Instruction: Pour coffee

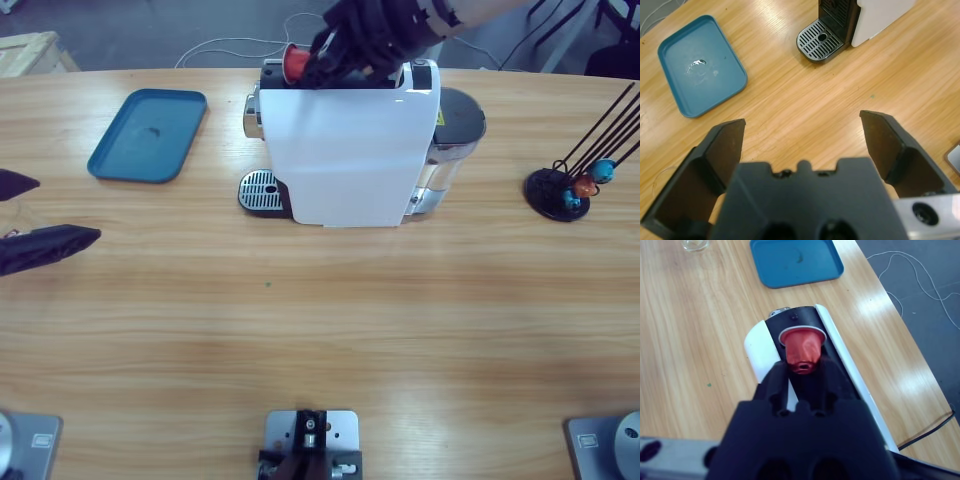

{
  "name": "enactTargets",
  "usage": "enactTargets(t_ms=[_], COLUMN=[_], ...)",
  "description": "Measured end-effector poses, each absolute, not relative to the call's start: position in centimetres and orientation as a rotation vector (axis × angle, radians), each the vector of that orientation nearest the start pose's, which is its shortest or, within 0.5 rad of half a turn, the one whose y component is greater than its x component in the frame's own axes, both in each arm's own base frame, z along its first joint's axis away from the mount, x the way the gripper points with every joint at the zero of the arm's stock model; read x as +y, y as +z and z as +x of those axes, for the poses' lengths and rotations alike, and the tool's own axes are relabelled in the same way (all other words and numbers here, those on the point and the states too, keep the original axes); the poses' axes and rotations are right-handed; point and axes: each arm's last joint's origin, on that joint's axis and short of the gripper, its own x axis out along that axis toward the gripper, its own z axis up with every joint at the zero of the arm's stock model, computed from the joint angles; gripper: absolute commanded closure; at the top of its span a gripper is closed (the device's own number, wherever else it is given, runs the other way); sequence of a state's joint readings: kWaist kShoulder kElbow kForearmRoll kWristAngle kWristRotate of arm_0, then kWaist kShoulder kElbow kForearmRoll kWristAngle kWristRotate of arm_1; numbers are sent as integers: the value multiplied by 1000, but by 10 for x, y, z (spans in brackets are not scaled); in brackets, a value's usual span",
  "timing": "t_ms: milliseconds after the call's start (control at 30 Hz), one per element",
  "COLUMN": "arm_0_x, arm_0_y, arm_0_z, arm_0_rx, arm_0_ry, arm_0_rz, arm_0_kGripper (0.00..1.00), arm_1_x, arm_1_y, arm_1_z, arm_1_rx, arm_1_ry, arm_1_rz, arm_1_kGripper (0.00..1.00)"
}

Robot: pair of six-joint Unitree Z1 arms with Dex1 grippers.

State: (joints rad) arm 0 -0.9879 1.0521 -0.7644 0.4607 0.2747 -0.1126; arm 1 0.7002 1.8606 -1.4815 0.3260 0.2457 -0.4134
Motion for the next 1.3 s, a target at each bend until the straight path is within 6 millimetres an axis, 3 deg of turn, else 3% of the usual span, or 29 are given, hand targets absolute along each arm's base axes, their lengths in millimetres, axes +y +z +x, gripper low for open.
enactTargets(t_ms=[67,100,133,200,233,333,500,567,767,900,967,1067,1167,1300], arm_0_x=[-108,-108,-108,-108,-107,-107,-108,-109,-106,-103,-102,-100,-94,-90], arm_0_y=[320,320,320,320,320,319,320,320,323,326,327,329,332,335], arm_0_z=[87,87,87,87,87,87,87,88,86,84,83,82,78,75], arm_0_rx=[652,652,652,652,653,655,641,637,619,605,601,589,566,548], arm_0_ry=[-641,-641,-641,-641,-641,-640,-643,-643,-647,-650,-650,-652,-656,-659], arm_0_rz=[346,346,346,346,347,349,338,335,321,311,308,298,281,268], arm_0_kGripper=[15,17,16,15,16,17,17,17,15,18,18,18,18,18], arm_1_x=[277,278,280,280,280,285,275,257,193,158,152,156,185,220], arm_1_y=[334,334,332,332,332,336,381,384,359,371,377,384,392,376], arm_1_z=[308,307,307,307,306,299,267,250,183,159,162,187,226,267], arm_1_rx=[521,522,526,527,527,529,500,516,643,609,559,479,458,501], arm_1_ry=[1047,1048,1047,1047,1045,1060,1051,997,790,578,460,340,315,284], arm_1_rz=[-529,-530,-532,-532,-534,-526,-420,-349,-116,91,157,286,362,396], arm_1_kGripper=[98,139,380,962,1000,1000,1000,1000,1000,1000,1000,1000,1000,1000])
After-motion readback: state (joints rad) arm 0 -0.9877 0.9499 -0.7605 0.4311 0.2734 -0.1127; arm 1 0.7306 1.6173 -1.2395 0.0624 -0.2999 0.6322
